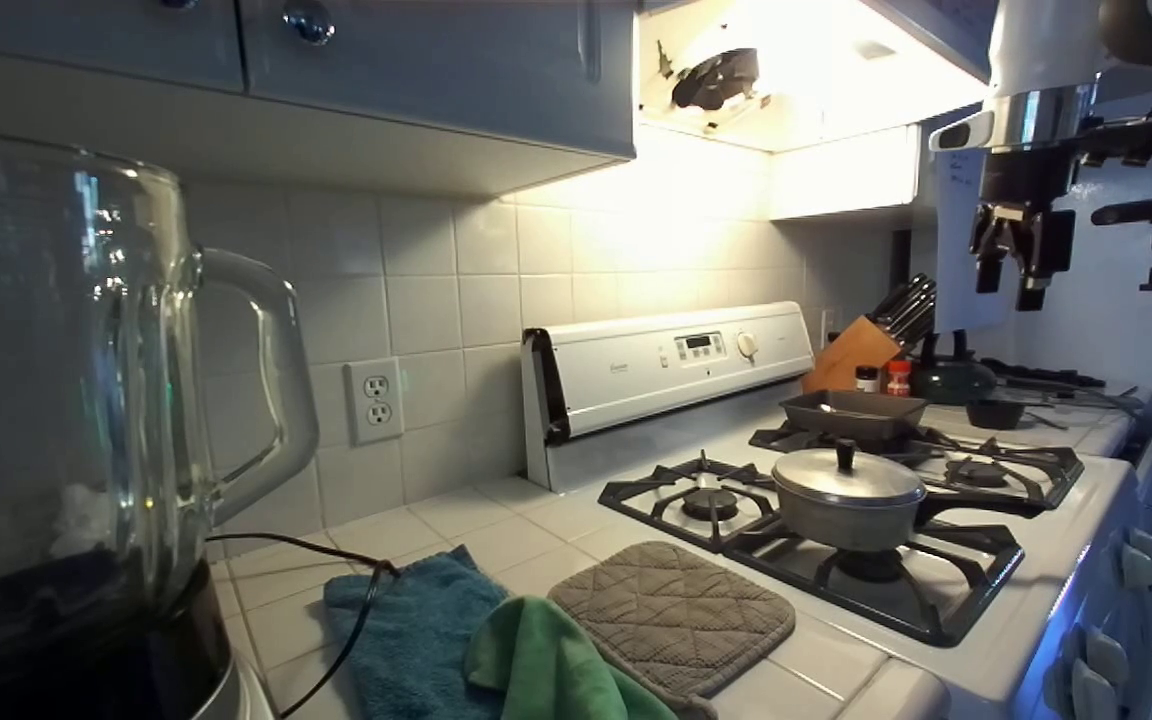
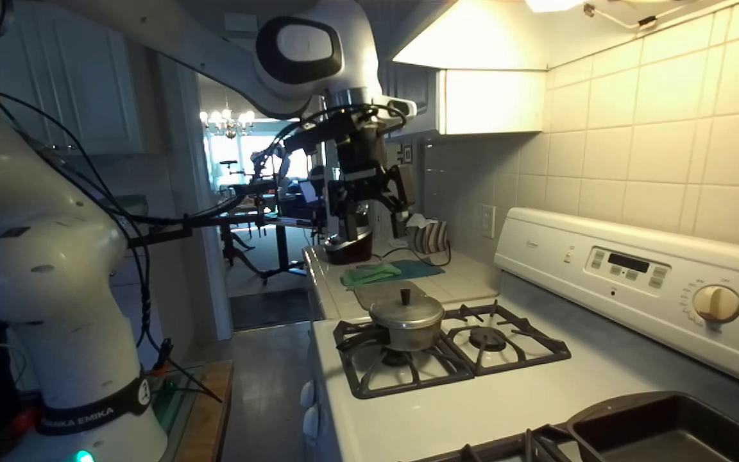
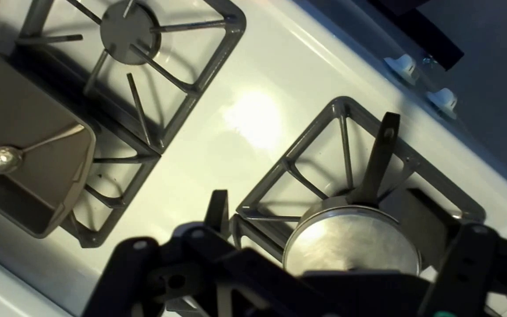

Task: Pick up the pot from the stove and put it on the counter

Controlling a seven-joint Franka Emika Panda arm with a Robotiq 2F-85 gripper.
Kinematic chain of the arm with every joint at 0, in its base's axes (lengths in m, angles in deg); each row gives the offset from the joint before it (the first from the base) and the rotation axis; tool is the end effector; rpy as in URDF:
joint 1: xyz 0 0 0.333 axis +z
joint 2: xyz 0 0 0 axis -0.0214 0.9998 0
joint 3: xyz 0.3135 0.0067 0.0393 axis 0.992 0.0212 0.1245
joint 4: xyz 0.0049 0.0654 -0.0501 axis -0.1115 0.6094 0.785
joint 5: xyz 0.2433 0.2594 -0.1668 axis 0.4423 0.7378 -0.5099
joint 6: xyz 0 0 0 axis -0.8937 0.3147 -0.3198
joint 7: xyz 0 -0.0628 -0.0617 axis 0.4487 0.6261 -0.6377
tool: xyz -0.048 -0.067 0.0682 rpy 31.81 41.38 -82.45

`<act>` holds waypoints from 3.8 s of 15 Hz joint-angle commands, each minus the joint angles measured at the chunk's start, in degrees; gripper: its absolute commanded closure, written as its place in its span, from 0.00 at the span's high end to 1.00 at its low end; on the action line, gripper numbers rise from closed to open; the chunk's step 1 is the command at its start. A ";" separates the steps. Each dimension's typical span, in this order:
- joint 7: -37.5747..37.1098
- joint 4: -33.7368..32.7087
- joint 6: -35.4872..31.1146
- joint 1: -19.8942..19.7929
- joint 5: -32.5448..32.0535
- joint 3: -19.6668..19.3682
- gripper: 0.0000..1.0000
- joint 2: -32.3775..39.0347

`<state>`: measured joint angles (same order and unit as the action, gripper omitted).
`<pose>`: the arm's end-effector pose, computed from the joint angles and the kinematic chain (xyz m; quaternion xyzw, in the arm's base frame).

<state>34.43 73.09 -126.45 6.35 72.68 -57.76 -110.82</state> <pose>0.4095 -0.0016 0.4834 0.9433 0.3151 0.0179 0.1030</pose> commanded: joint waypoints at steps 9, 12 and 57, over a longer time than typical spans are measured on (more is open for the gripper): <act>5.70 0.57 -1.30 -0.10 4.15 0.38 1.00 3.46; 5.76 0.57 -1.31 -0.10 4.17 0.37 1.00 3.46; 0.73 14.11 -31.48 0.15 18.61 4.62 1.00 17.60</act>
<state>31.90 84.92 -154.67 6.04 87.86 -52.45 -92.81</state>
